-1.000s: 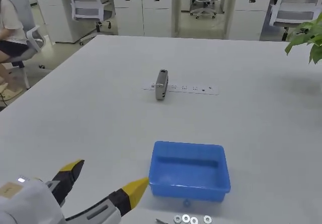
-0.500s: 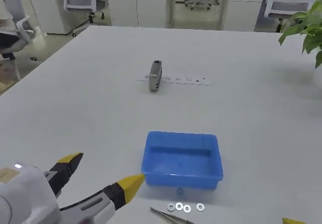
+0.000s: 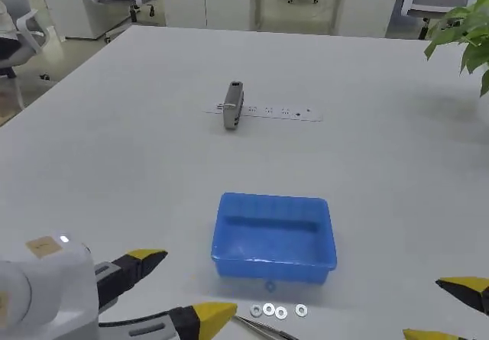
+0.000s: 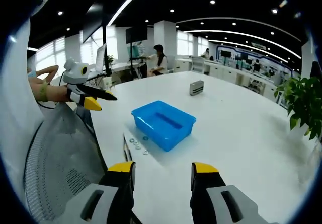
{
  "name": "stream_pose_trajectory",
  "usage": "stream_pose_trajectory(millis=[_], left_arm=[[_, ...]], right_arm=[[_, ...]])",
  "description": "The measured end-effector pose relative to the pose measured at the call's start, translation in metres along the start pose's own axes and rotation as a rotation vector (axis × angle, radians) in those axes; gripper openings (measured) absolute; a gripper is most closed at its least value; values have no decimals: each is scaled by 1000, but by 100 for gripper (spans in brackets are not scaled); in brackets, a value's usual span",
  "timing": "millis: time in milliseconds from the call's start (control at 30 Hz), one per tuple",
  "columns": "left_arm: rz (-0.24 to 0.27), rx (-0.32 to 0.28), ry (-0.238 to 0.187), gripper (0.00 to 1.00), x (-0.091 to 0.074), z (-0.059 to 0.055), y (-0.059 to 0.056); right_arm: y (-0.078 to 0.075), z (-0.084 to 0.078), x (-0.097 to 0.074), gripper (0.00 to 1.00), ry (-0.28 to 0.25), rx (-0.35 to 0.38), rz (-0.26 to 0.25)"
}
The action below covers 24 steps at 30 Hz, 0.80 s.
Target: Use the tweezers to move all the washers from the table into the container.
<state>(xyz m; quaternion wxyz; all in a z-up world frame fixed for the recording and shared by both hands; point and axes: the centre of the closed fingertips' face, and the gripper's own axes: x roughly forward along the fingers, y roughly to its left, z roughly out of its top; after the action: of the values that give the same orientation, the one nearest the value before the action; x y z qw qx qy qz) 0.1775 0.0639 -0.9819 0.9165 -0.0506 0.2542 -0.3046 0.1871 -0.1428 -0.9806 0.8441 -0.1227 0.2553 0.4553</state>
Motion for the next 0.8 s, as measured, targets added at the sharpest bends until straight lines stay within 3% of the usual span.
stream_pose_trajectory(millis=[133, 300, 367, 467, 533, 600, 800], left_arm=[[-36, 25, 55, 67, 5, -7, 0], [-109, 67, 108, 61, 10, -13, -6], [-143, 74, 152, 57, 11, -20, -9], [-163, 99, 185, 57, 15, -25, -9], [-196, 135, 216, 54, 17, -31, -12], [-231, 135, 251, 50, 18, -38, -17], [-265, 223, 325, 41, 22, -53, -20]], right_arm=[[9, -3, 11, 40, 31, -11, 50], [17, 0, 23, 39, 56, -43, 77], [20, 1, 27, 37, 65, -57, 89], [26, 1, 33, 36, 79, -65, 111], [30, -1, 38, 34, 95, -69, 124], [36, -5, 43, 34, 116, -77, 154], [50, -18, 56, 31, 181, -114, 201]])
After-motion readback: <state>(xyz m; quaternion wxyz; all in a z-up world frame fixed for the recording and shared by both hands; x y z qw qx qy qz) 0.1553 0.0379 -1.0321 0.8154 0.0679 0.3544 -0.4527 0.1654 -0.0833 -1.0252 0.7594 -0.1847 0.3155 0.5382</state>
